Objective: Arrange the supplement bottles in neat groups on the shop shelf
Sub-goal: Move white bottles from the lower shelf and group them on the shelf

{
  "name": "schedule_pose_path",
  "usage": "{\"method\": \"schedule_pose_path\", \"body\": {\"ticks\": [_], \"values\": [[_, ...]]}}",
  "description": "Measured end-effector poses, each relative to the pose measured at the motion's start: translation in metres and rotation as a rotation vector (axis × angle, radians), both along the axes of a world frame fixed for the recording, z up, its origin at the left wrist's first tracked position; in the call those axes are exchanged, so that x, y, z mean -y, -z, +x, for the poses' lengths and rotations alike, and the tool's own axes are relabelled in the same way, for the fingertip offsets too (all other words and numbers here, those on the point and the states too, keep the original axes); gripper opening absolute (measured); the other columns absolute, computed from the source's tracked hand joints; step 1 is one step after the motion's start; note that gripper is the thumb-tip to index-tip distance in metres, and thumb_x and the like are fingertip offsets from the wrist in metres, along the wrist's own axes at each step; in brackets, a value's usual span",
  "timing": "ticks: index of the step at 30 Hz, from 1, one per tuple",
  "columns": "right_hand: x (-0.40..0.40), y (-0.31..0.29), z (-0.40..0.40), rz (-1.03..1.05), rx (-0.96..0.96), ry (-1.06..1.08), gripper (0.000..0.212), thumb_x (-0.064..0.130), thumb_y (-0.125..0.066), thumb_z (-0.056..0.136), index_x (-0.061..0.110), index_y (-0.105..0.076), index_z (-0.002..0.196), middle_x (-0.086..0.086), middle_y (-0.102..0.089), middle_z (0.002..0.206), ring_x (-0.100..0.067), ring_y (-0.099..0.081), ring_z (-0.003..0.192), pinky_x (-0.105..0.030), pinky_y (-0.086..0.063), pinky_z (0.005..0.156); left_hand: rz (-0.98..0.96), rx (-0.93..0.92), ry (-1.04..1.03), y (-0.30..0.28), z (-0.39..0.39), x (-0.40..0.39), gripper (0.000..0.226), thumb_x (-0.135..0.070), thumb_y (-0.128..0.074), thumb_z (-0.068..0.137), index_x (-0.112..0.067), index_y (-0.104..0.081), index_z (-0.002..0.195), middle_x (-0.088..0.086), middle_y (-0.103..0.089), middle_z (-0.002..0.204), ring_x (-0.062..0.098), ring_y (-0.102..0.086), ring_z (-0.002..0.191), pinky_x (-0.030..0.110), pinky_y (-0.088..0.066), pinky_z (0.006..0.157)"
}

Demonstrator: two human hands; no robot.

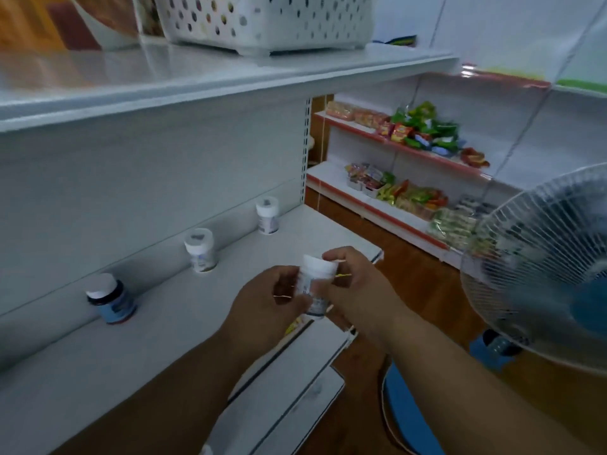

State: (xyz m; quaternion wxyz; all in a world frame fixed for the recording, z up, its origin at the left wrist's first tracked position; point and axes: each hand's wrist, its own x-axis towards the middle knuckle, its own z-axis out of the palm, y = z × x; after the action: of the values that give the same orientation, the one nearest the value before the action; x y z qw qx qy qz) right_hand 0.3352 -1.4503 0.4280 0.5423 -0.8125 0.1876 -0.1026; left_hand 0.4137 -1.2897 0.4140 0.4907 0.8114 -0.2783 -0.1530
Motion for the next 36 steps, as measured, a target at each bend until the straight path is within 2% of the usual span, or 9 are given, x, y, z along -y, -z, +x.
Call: {"method": "schedule_pose_path", "body": {"ticks": [5,10,15,19,23,25,28,33,36], "values": [[0.056,0.008,0.056,-0.124,-0.017,-0.136,0.042,0.023,-0.076,0.084,0.027,-0.052,0.118,0.009,-0.061,0.108,-0.001,-0.064,0.090,-0.013,-0.054,0.072,0.071,0.019,-0.118,0.009,0.036,0.052,0.031,-0.032,-0.074,0.086,-0.037,-0.058,0.112,-0.023,-0.064,0.098,-0.022,-0.055,0.081,-0.004,-0.039,0.065],[0.078,0.026,0.111,-0.223,-0.037,-0.159,0.046,0.032,-0.077,0.080,0.028,-0.053,0.119,0.003,-0.064,0.110,-0.012,-0.067,0.092,-0.038,-0.058,0.084,0.136,0.042,-0.189,0.022,0.080,0.082,0.035,-0.046,-0.074,0.084,-0.031,-0.063,0.113,-0.020,-0.064,0.094,-0.004,-0.061,0.083,0.008,-0.039,0.064],[0.097,0.037,0.159,-0.308,-0.042,-0.212,0.048,0.026,-0.079,0.081,0.022,-0.053,0.121,0.003,-0.062,0.114,-0.014,-0.062,0.100,-0.027,-0.053,0.087,0.175,0.049,-0.278,0.035,0.112,0.105,0.033,-0.035,-0.069,0.090,-0.026,-0.060,0.120,-0.009,-0.068,0.110,0.007,-0.063,0.095,0.019,-0.049,0.078],[0.115,0.051,0.200,-0.406,-0.016,-0.273,0.041,0.023,-0.074,0.087,0.021,-0.054,0.122,0.004,-0.060,0.123,-0.009,-0.054,0.109,-0.018,-0.036,0.095,0.220,0.019,-0.387,0.044,0.127,0.116,0.041,-0.030,-0.071,0.087,-0.025,-0.058,0.126,-0.008,-0.063,0.116,0.010,-0.060,0.102,0.024,-0.049,0.086],[0.131,0.060,0.236,-0.486,0.009,-0.358,0.042,0.021,-0.075,0.086,0.022,-0.052,0.121,0.003,-0.057,0.121,-0.010,-0.052,0.104,-0.021,-0.039,0.091,0.214,-0.020,-0.531,0.052,0.135,0.119,0.040,-0.030,-0.071,0.087,-0.025,-0.058,0.125,-0.008,-0.061,0.111,0.010,-0.059,0.099,0.022,-0.045,0.083],[0.137,0.064,0.249,-0.514,0.040,-0.396,0.038,0.022,-0.074,0.085,0.024,-0.052,0.116,0.001,-0.055,0.116,-0.015,-0.056,0.101,-0.027,-0.049,0.087,0.204,-0.043,-0.583,0.057,0.136,0.122,0.040,-0.029,-0.072,0.085,-0.025,-0.060,0.123,-0.007,-0.061,0.109,0.011,-0.060,0.098,0.029,-0.051,0.090],[0.144,0.067,0.265,-0.573,0.067,-0.438,0.039,0.015,-0.071,0.085,0.024,-0.050,0.116,-0.003,-0.050,0.118,-0.018,-0.054,0.097,-0.029,-0.047,0.082,0.209,-0.039,-0.637,0.061,0.138,0.126,0.041,-0.029,-0.072,0.085,-0.026,-0.059,0.123,-0.007,-0.061,0.111,0.009,-0.060,0.099,0.032,-0.051,0.094],[0.148,0.070,0.279,-0.647,0.106,-0.461,0.042,0.015,-0.070,0.086,0.024,-0.050,0.121,-0.009,-0.046,0.126,-0.027,-0.056,0.104,-0.039,-0.051,0.093,0.214,-0.035,-0.659,0.063,0.139,0.134,0.046,-0.032,-0.072,0.085,-0.027,-0.056,0.128,-0.008,-0.058,0.117,0.007,-0.058,0.100,0.029,-0.049,0.095],[0.149,0.067,0.283,-0.682,0.097,-0.493,0.040,0.017,-0.068,0.088,0.025,-0.050,0.124,-0.007,-0.046,0.128,-0.026,-0.057,0.103,-0.032,-0.049,0.087,0.199,-0.029,-0.692,0.062,0.138,0.137,0.046,-0.030,-0.072,0.086,-0.026,-0.056,0.129,-0.007,-0.059,0.118,0.008,-0.058,0.101,0.028,-0.049,0.094]]}}
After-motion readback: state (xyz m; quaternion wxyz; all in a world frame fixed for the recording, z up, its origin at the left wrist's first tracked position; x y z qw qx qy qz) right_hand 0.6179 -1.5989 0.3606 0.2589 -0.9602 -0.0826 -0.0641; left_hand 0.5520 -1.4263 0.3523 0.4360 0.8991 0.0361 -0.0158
